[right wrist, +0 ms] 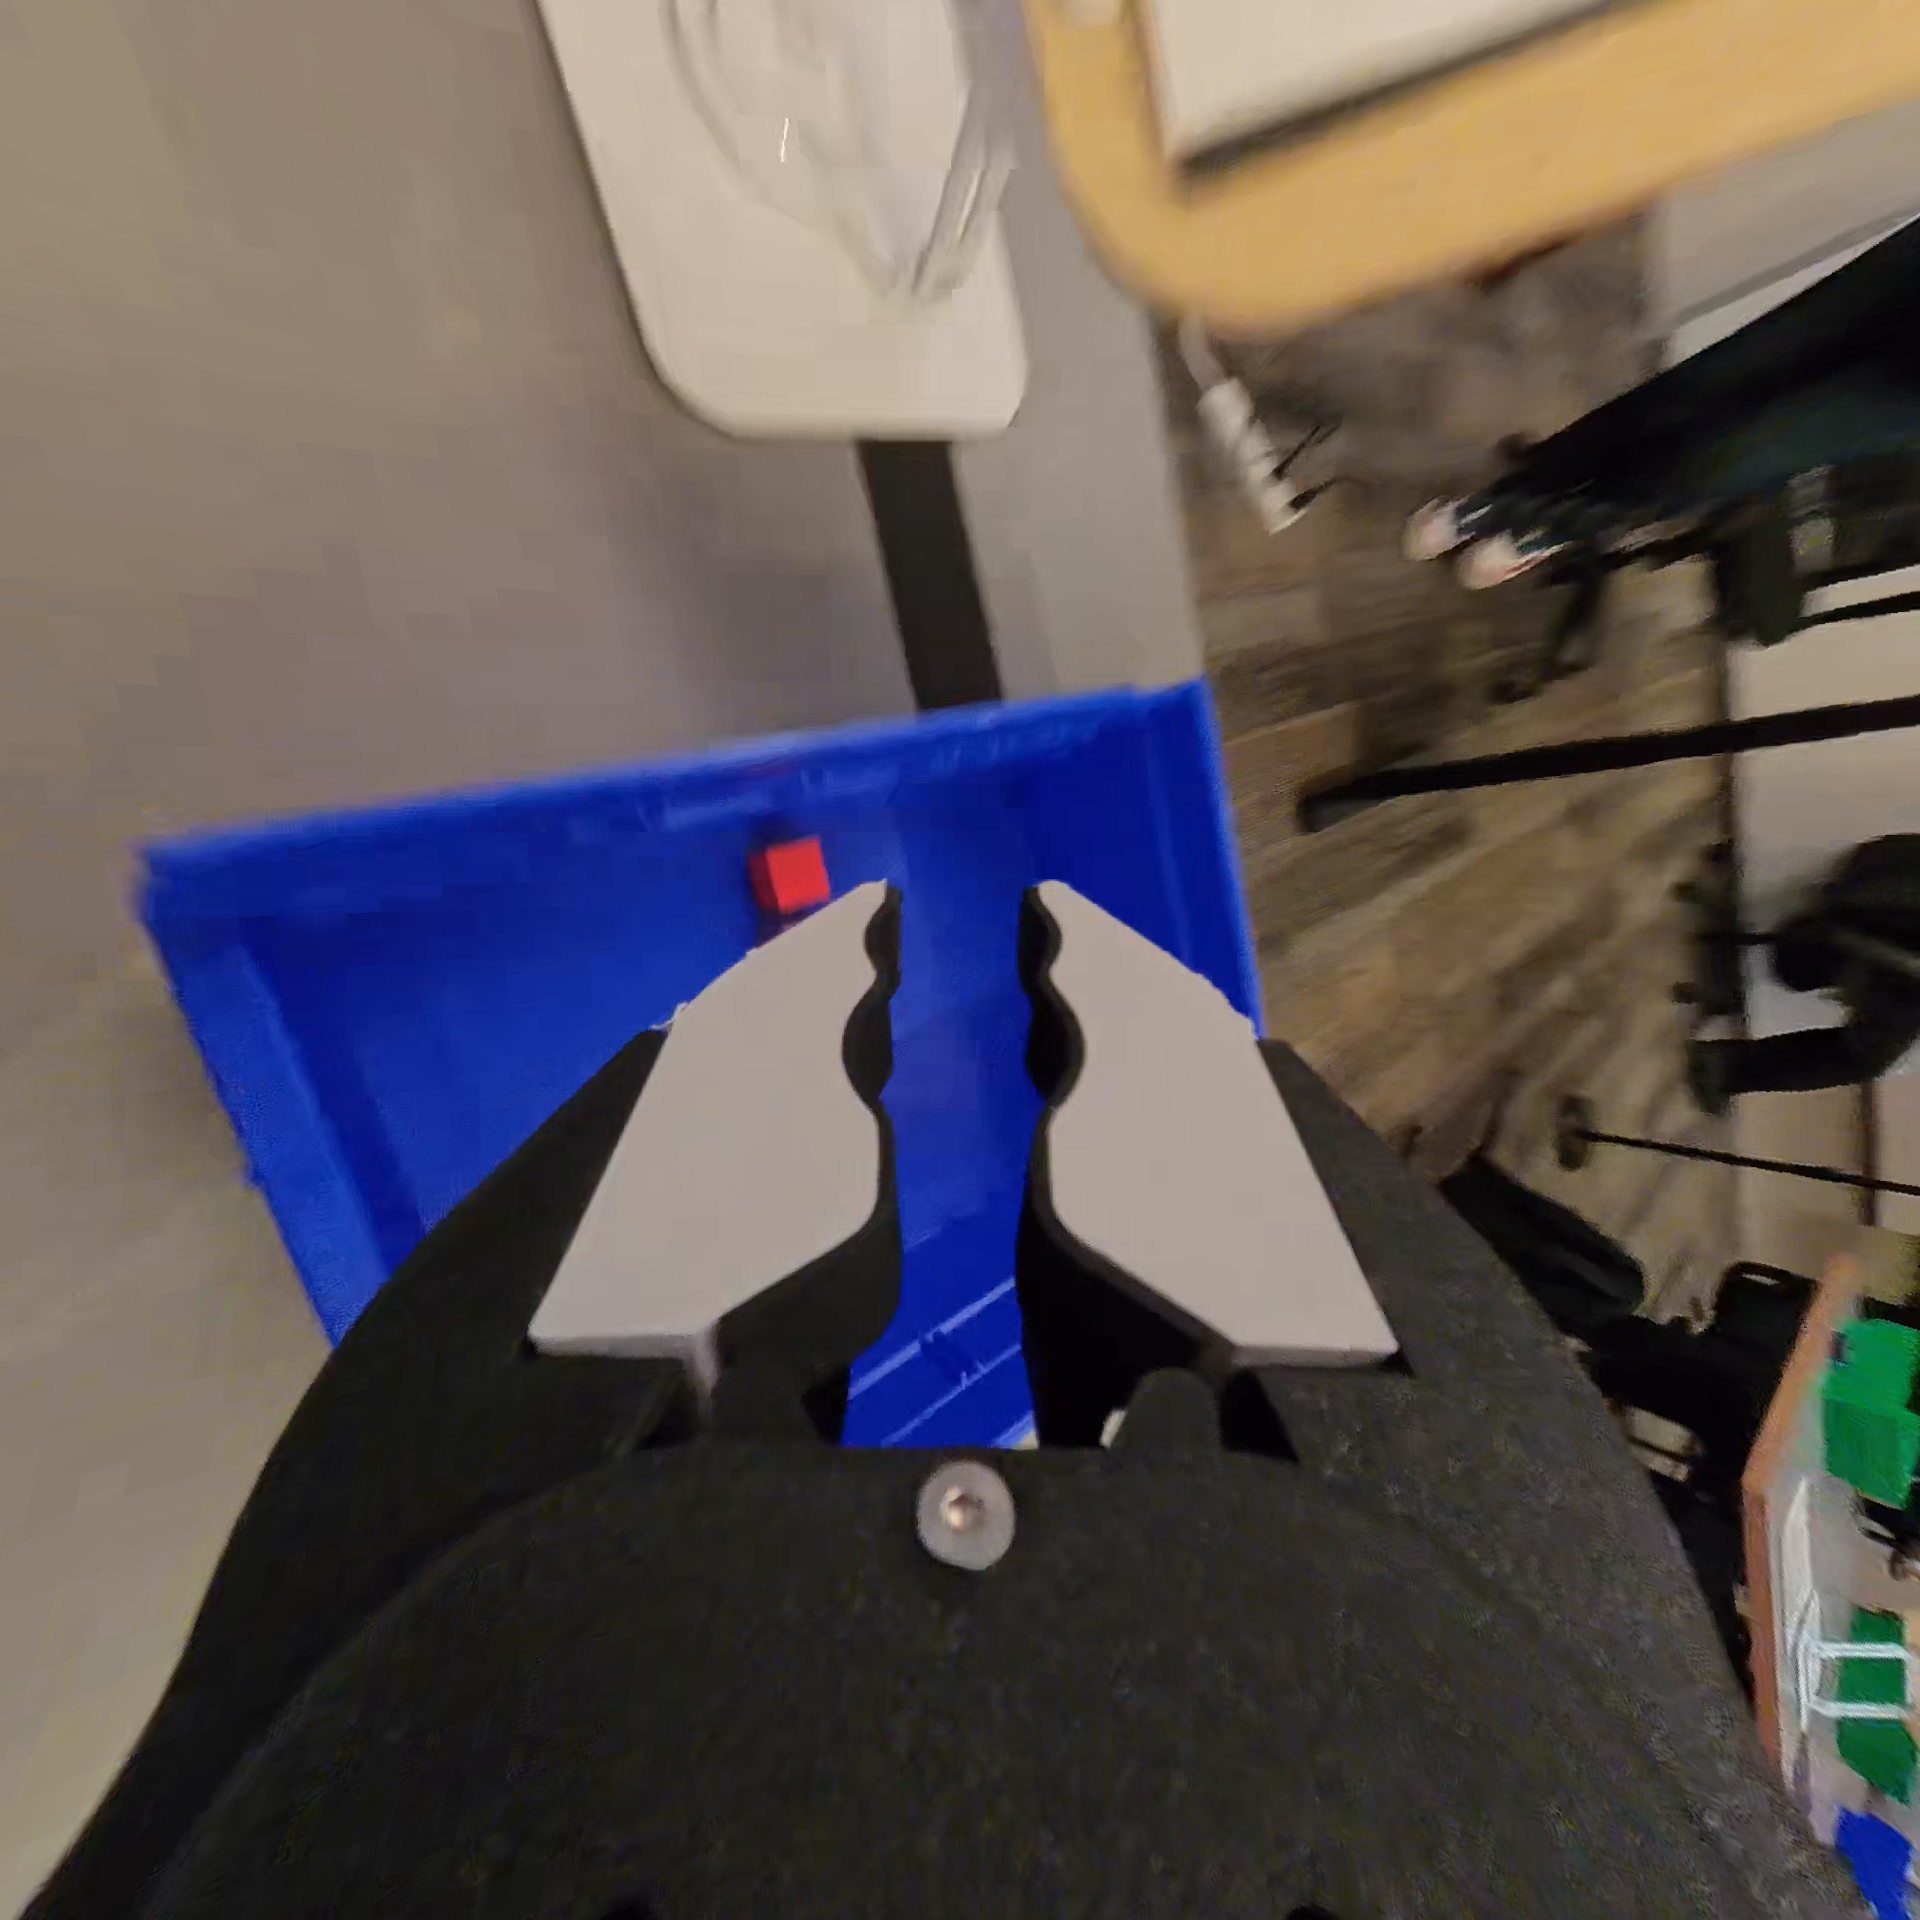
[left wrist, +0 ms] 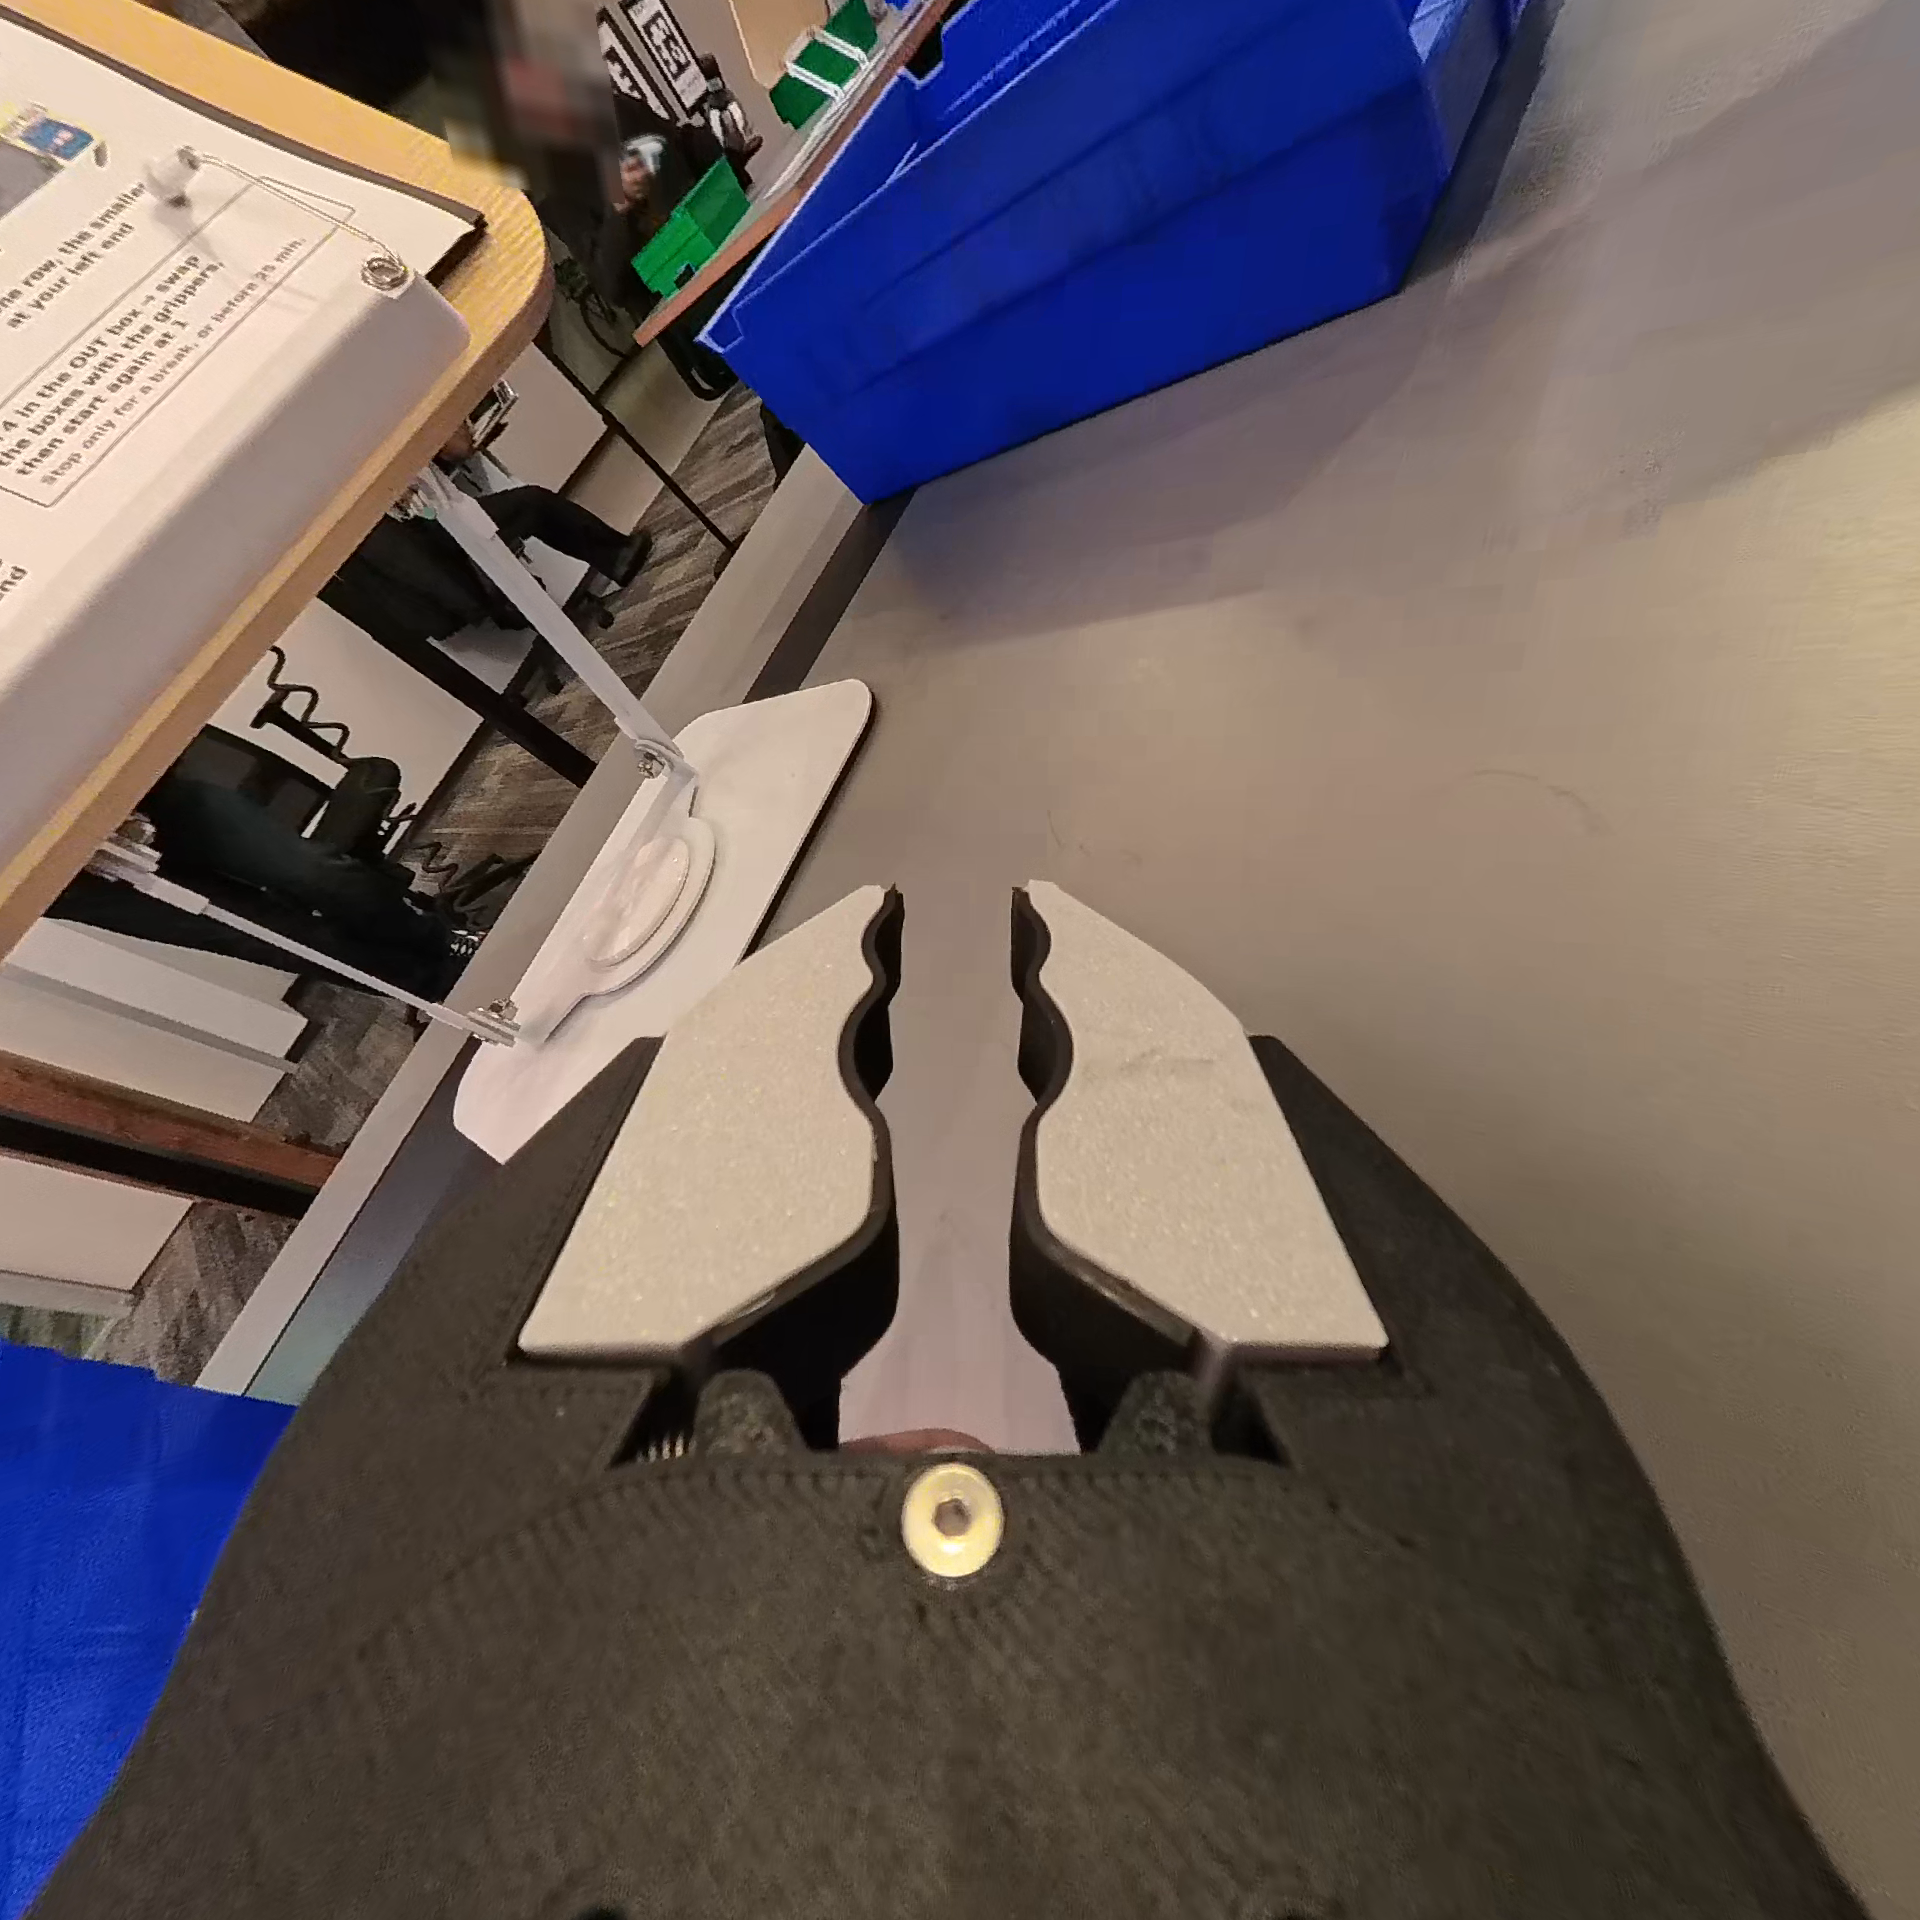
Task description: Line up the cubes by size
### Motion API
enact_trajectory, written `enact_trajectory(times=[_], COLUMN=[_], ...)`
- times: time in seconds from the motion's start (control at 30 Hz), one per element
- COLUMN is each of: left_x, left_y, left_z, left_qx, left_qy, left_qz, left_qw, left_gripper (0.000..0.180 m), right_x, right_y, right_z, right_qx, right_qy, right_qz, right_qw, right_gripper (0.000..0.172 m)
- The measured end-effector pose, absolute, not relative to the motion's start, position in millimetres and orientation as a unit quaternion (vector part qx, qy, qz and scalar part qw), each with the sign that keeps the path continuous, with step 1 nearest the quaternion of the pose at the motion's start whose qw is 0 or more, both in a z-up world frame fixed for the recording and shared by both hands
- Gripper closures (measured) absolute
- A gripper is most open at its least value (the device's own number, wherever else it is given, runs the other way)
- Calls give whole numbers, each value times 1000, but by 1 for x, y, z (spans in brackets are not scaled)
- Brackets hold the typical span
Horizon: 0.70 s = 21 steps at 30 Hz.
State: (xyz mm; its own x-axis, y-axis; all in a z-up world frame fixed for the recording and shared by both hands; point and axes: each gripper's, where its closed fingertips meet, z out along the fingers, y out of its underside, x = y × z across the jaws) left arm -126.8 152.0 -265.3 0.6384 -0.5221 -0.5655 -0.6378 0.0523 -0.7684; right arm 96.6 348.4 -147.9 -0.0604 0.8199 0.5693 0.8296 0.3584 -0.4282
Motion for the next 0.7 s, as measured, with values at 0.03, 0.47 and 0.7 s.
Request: enact_trajectory(times=[0.03, 0.47, 0.7], left_x=[-127, -129, -130], left_y=[152, 152, 151], left_z=[-265, -262, -261], left_qx=[-686, -687, -688], left_qy=[422, 412, 412], left_qz=[49, 42, 39], left_qw=[590, 597, 597], left_gripper=[161, 161, 161], right_x=[90, -65, -124], right_y=[331, 159, 159], right_z=[-133, -137, -167], right_qx=[-560, -533, -499], right_qy=[-715, -558, -427], right_qz=[6, 341, 550], right_qw=[419, 537, 517], right_gripper=[154, 172, 172])
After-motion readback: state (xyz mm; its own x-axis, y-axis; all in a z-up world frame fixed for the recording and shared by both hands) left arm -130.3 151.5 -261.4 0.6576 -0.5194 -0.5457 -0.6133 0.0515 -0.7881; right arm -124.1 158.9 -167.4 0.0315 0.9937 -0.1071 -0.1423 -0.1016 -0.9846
